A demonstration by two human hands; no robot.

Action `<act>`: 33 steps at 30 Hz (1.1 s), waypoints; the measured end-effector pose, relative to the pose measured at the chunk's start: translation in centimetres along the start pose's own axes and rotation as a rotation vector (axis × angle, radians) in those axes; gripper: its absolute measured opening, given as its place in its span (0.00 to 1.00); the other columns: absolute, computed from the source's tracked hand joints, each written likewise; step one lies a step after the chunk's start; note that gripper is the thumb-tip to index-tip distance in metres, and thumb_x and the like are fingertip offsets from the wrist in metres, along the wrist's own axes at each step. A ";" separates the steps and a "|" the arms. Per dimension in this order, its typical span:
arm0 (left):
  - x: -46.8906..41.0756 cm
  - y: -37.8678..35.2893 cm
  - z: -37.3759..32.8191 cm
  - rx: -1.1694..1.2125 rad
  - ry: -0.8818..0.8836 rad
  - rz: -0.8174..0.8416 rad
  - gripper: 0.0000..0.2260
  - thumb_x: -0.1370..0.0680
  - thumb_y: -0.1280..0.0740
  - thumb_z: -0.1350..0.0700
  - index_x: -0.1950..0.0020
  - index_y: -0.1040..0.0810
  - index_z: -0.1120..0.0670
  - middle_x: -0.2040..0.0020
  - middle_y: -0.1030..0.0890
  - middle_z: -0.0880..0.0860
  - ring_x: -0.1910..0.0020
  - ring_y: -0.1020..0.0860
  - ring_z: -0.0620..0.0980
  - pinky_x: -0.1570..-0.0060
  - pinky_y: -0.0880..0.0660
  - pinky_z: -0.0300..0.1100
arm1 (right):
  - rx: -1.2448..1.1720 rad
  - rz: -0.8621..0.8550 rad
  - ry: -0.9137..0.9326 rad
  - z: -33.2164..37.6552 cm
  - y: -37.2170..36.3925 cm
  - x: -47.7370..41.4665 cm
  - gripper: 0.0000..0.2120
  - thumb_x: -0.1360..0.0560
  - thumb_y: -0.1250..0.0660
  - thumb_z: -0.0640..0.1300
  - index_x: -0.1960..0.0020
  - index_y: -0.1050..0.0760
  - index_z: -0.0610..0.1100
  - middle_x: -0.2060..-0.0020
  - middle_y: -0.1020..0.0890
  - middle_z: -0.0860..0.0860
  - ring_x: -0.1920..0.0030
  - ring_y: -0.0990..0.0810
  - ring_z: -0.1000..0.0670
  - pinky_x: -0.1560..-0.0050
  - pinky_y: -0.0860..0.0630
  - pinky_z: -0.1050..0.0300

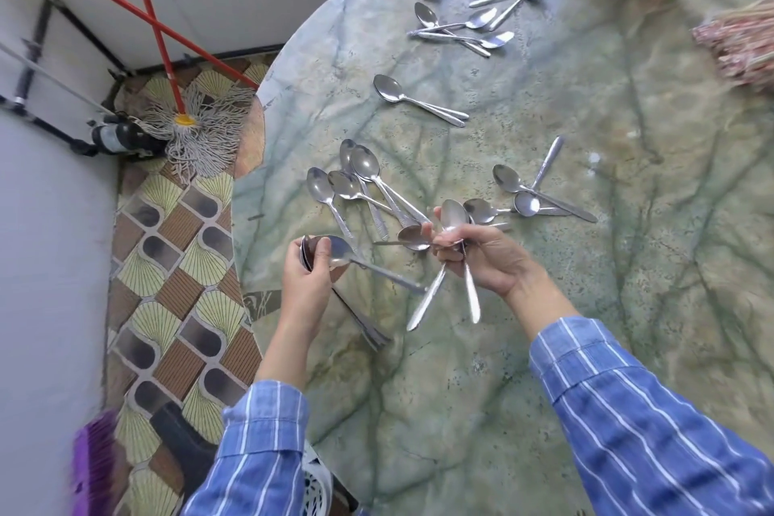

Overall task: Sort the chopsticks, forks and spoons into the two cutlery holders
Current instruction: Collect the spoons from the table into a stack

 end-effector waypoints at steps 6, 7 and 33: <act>0.3 -0.6 -0.3 0.279 0.101 0.045 0.07 0.22 0.33 0.63 0.46 0.28 0.60 0.59 0.23 0.57 0.63 0.18 0.50 0.57 0.18 0.45 | -0.225 0.098 0.036 1.2 0.8 1.1 0.29 0.36 0.29 0.26 0.37 0.32 0.38 0.42 0.23 0.39 0.57 0.27 0.53 0.65 0.26 0.66; 0.5 -0.8 -0.2 0.282 0.123 0.046 0.08 0.23 0.33 0.64 0.46 0.28 0.60 0.58 0.22 0.57 0.63 0.18 0.49 0.60 0.19 0.41 | -0.233 0.094 0.055 1.4 1.0 1.2 0.31 0.36 0.30 0.26 0.35 0.32 0.39 0.41 0.24 0.39 0.58 0.26 0.53 0.65 0.26 0.66; -2.3 -0.7 -2.6 0.017 0.146 -0.024 0.09 0.22 0.33 0.49 0.48 0.28 0.52 0.59 0.20 0.49 0.69 0.26 0.44 0.76 0.33 0.34 | 0.679 -0.234 0.239 4.0 -1.7 0.2 0.13 0.17 0.45 0.41 0.33 0.34 0.39 0.45 0.20 0.35 0.69 0.23 0.49 0.75 0.26 0.58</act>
Point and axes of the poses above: each hand's wrist, its own x-axis away from the middle knuckle, its own y-axis out of the back of the hand, z = x × y, the point moved 7 cm from there along -x, towards the middle knuckle
